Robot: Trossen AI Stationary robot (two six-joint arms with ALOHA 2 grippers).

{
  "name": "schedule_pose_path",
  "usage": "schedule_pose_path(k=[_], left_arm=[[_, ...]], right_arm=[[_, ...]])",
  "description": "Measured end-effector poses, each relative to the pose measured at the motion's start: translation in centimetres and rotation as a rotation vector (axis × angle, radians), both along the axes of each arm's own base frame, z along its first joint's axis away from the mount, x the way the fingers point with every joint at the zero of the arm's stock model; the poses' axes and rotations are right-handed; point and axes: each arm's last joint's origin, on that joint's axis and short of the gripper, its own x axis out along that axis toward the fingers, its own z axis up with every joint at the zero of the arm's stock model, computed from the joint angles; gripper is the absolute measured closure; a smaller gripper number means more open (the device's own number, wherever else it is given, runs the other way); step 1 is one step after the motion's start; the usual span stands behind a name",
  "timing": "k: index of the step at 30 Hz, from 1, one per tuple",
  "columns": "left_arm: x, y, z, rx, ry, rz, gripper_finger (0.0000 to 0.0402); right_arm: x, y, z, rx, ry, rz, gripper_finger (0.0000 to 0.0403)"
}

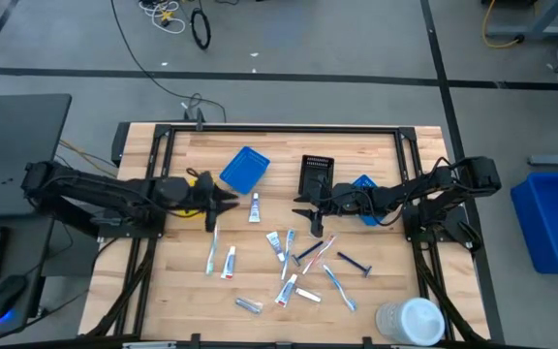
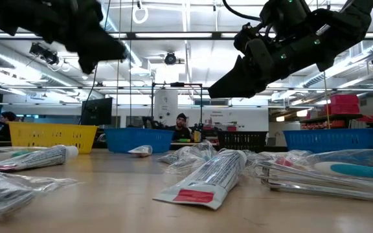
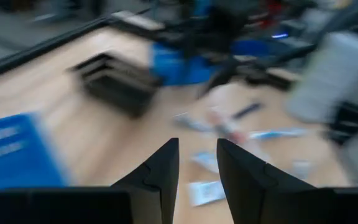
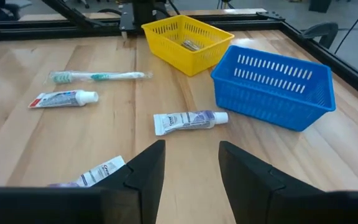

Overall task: Pick & Place Travel size toiletries
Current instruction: Put the violet toothpaste into the left blue bin

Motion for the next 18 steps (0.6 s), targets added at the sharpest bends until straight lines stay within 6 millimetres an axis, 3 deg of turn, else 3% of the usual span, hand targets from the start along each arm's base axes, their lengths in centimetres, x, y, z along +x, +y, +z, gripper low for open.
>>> schedule_pose_path(k=[5, 18], left_arm=[[0.8, -1.9, -0.3, 0.001, -0.022, -0.104, 0.0287], [3.1, -5.3, -5.8, 0.073, 0.236, -0.128, 0.0277]], right_arm=[[0.0, 0.0, 0.0, -0.003, 0.0, 0.001, 0.0243], [0.0, 0.0, 0.0, 0.025, -0.003, -0.01, 0.0245]])
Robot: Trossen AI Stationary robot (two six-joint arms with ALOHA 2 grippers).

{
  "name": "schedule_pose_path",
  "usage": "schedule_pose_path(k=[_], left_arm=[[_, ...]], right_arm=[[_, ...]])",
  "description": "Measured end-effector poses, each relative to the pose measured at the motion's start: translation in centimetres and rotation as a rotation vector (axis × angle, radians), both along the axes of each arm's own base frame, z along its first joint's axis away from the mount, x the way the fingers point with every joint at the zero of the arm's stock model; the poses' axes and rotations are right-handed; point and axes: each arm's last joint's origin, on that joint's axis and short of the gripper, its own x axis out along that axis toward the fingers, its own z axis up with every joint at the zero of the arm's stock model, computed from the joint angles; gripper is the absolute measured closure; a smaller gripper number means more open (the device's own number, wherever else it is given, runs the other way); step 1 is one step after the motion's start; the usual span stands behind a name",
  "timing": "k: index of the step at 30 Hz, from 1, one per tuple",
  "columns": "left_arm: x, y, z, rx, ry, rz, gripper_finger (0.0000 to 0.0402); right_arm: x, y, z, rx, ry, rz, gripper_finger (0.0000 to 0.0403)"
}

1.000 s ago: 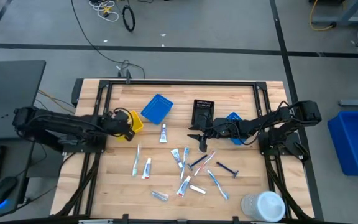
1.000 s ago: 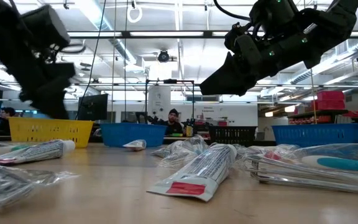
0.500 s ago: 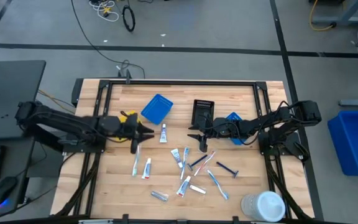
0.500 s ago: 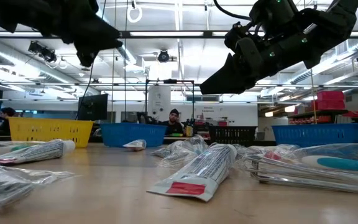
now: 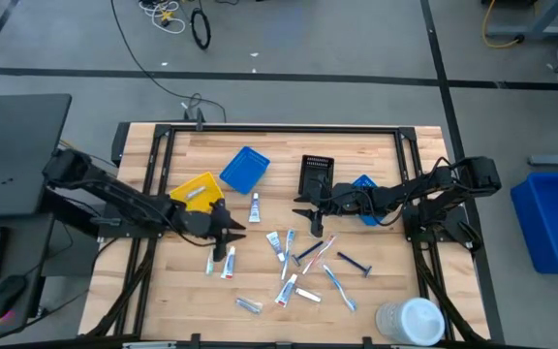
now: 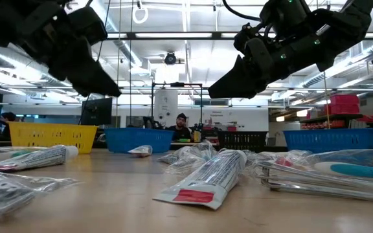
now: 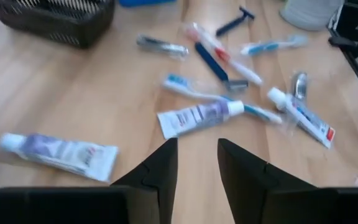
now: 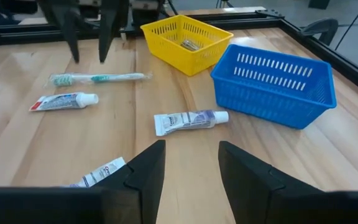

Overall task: Pick & Place Travel size toiletries
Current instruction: Put the violet toothpaste into the left blue bin

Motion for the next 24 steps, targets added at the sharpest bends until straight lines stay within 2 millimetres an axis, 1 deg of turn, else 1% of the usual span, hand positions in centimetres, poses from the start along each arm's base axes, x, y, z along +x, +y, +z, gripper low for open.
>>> schedule_pose_path(k=[7, 10, 12, 15, 19, 21, 24], left_arm=[[0.3, -1.5, -2.2, -0.107, 0.084, 0.029, 0.0251], [0.2, -2.2, -3.1, -0.141, 0.125, 0.02, 0.0248], [0.1, -2.6, -3.5, -0.2, 0.152, 0.045, 0.0248], [0.1, -3.1, -3.9, -0.231, 0.246, 0.087, 0.0248], [0.8, -3.8, -3.3, -0.172, 0.417, 0.136, 0.0248], [1.3, -4.0, -2.6, -0.158, 0.486, 0.178, 0.0248], [2.3, -4.4, -1.2, -0.109, 0.544, 0.206, 0.0248]], right_arm=[[-0.1, 0.0, -0.2, 0.028, 0.024, -0.011, 0.0247], [-0.2, 0.0, -0.4, 0.029, 0.038, -0.012, 0.0248], [-0.2, 0.0, -0.4, 0.051, 0.039, -0.021, 0.0248], [-0.2, 0.1, -0.4, 0.081, 0.041, -0.026, 0.0248], [-0.2, 0.1, -0.5, 0.083, 0.044, -0.027, 0.0247], [-0.2, 0.1, -0.5, 0.094, 0.043, -0.032, 0.0248], [-0.2, 0.1, -0.5, 0.098, 0.049, -0.034, 0.0249]])
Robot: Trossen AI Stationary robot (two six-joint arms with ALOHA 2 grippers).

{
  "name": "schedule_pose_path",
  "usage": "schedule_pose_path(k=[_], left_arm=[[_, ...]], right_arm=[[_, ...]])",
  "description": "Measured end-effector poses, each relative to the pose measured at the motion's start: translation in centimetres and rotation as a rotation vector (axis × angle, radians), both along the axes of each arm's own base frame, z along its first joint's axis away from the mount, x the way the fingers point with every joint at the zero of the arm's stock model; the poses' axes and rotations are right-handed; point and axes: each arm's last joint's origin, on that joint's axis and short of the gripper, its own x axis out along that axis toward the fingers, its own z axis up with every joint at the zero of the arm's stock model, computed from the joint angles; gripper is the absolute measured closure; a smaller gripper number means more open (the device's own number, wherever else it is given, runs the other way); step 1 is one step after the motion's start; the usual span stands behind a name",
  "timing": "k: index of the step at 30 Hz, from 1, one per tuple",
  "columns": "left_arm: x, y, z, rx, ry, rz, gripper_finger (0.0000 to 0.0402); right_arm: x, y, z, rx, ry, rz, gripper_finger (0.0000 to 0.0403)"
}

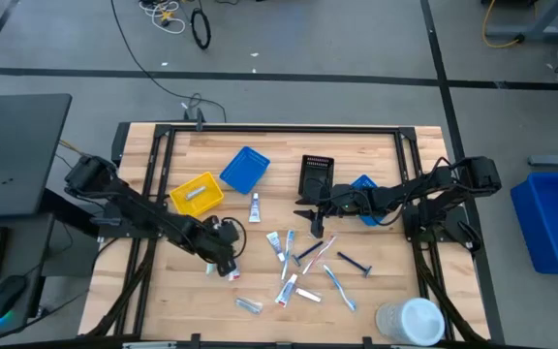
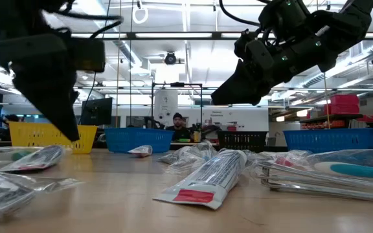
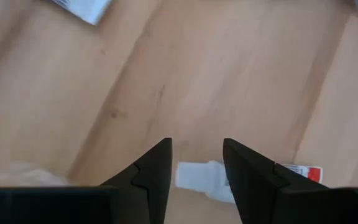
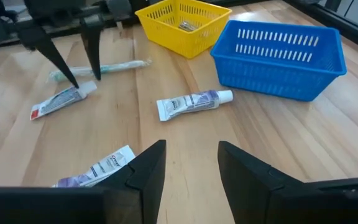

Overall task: Pick & Place Travel size toiletries
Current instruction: Put the violet toothpaste into the left blue bin

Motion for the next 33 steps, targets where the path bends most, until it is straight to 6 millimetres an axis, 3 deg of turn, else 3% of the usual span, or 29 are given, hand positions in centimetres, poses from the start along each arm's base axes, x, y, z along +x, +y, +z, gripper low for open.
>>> schedule_pose_path(k=[5, 10, 13, 23, 33], left_arm=[[1.1, -0.6, 1.6, -0.069, 0.061, 0.151, 0.0248], [1.2, -1.1, 1.5, -0.289, 0.1, 0.413, 0.0248], [1.1, -1.2, 1.1, -0.311, 0.108, 0.513, 0.0248], [2.3, -1.8, -1.7, -0.299, 0.13, 0.538, 0.0248], [2.5, -1.7, -2.1, -0.261, 0.164, 0.452, 0.0265]], right_arm=[[0.0, 0.0, 0.0, 0.0, 0.003, 0.0, 0.025], [0.0, 0.0, 0.0, -0.006, 0.003, 0.003, 0.025], [0.0, 0.0, 0.0, -0.028, 0.005, 0.012, 0.0251], [0.1, 0.0, 0.1, -0.12, -0.002, 0.055, 0.0252], [0.1, -0.1, 0.3, -0.146, -0.016, 0.065, 0.0253]])
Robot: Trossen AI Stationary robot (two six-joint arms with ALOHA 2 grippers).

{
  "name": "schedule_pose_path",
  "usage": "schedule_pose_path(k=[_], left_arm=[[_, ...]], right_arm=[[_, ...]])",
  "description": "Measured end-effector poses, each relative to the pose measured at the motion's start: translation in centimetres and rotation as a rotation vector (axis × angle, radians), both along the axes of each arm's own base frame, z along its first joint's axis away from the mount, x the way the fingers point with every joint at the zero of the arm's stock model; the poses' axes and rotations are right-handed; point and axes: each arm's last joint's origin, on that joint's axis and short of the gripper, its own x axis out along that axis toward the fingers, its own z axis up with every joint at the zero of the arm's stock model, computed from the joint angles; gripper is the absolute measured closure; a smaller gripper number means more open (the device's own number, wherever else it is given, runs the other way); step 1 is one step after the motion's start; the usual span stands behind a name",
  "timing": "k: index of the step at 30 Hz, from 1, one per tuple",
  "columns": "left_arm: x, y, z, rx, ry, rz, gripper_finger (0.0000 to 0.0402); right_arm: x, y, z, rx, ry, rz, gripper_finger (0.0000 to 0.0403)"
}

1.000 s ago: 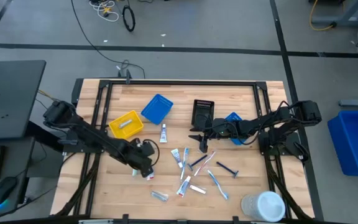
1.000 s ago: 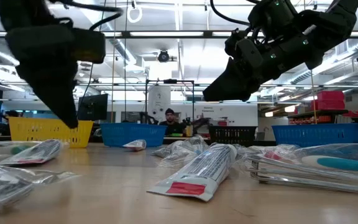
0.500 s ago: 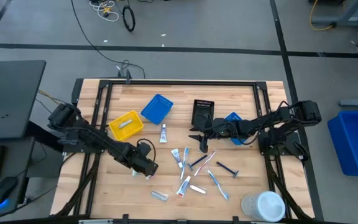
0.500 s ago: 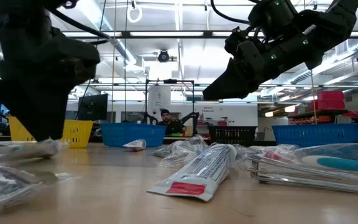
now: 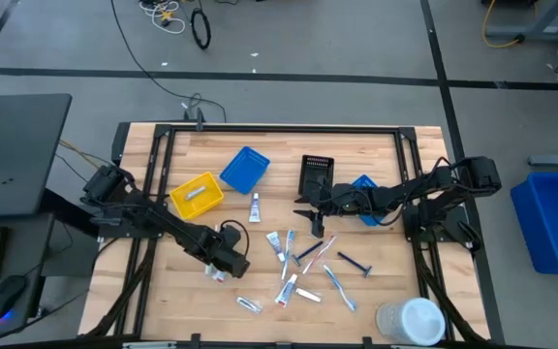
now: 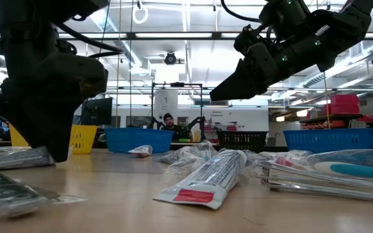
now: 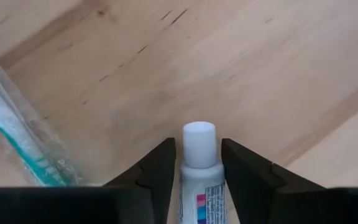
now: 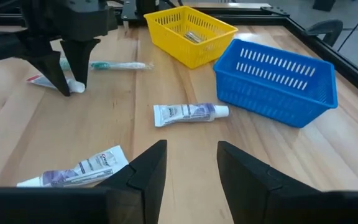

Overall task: Pick & Place Travel size toiletries
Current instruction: Put the violet toothpaste into the left blue bin

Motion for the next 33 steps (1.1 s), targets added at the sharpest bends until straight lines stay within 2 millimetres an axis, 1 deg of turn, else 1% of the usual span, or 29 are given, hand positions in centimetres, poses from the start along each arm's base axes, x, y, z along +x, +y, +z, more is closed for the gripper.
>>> schedule_pose_path(k=[5, 7, 9, 14, 17, 21, 24, 26, 29, 33], left_arm=[[0.0, 0.0, 0.1, 0.026, 0.0, -0.018, 0.031], [0.2, 0.0, 0.2, 0.035, -0.005, -0.018, 0.0319], [0.9, -0.3, 0.6, 0.055, -0.048, -0.037, 0.032], [2.7, 0.0, 2.7, 0.147, -0.13, -0.117, 0.0312], [4.3, 1.0, 4.4, 0.228, -0.182, -0.157, 0.0321], [6.3, 4.0, 6.8, 0.424, -0.189, -0.176, 0.0317], [7.5, 7.2, 8.6, 0.546, -0.149, -0.167, 0.0309], [8.0, 9.8, 9.6, 0.599, -0.105, -0.148, 0.031], [8.2, 14.0, 10.0, 0.632, -0.054, -0.105, 0.0316], [7.5, 19.3, 9.7, 0.645, 0.03, -0.025, 0.0314]], right_arm=[[0.0, 0.0, 0.0, 0.0, -0.003, 0.0, 0.0252], [0.0, 0.0, 0.0, 0.0, -0.005, 0.0, 0.0252], [0.0, 0.0, 0.0, 0.0, -0.005, 0.0, 0.0252], [0.0, 0.0, 0.1, 0.0, -0.007, 0.0, 0.0253], [0.0, 0.0, 0.1, 0.0, -0.009, 0.0, 0.0252], [0.0, 0.0, 0.1, 0.0, -0.009, 0.0, 0.0253], [0.0, 0.0, 0.1, 0.0, -0.009, 0.0, 0.0253], [0.0, 0.0, 0.1, 0.0, -0.009, 0.0, 0.0252], [0.0, 0.0, 0.1, 0.0, -0.009, 0.0, 0.0252], [0.0, 0.0, 0.1, 0.0, -0.009, 0.0, 0.0253]])
